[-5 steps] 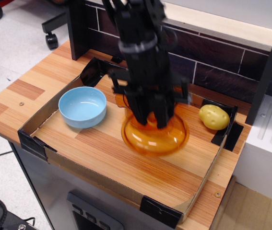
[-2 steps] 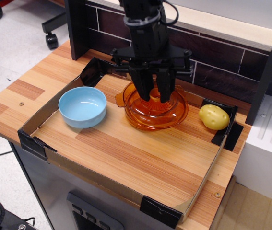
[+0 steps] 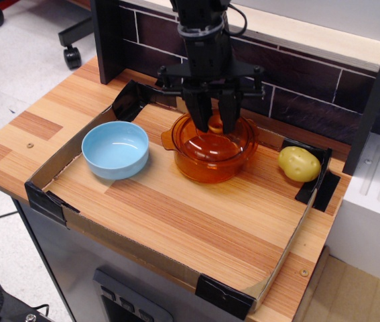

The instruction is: Put lid on pot

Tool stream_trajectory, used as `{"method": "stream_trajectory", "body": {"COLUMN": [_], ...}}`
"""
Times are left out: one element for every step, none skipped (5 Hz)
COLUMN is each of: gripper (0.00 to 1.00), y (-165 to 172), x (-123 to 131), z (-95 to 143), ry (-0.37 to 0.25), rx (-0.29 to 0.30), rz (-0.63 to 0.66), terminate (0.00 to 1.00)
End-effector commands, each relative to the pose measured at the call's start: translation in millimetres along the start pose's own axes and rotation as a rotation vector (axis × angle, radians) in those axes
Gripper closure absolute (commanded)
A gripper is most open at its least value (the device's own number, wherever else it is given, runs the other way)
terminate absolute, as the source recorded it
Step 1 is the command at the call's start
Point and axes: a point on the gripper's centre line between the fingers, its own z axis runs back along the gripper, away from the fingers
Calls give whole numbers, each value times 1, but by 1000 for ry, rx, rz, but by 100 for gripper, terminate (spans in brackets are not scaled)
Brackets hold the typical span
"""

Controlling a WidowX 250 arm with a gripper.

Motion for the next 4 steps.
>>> {"method": "stream_trajectory", "body": {"gripper": [100, 100, 100, 0], "y": [13, 14, 13, 10], "x": [14, 12, 8, 9], "z": [10, 11, 13, 19], "ry": [-69, -70, -67, -61], "rx": [2, -7, -12, -23], "rz": [8, 1, -12, -29], "terminate": [0, 0, 0, 0]}}
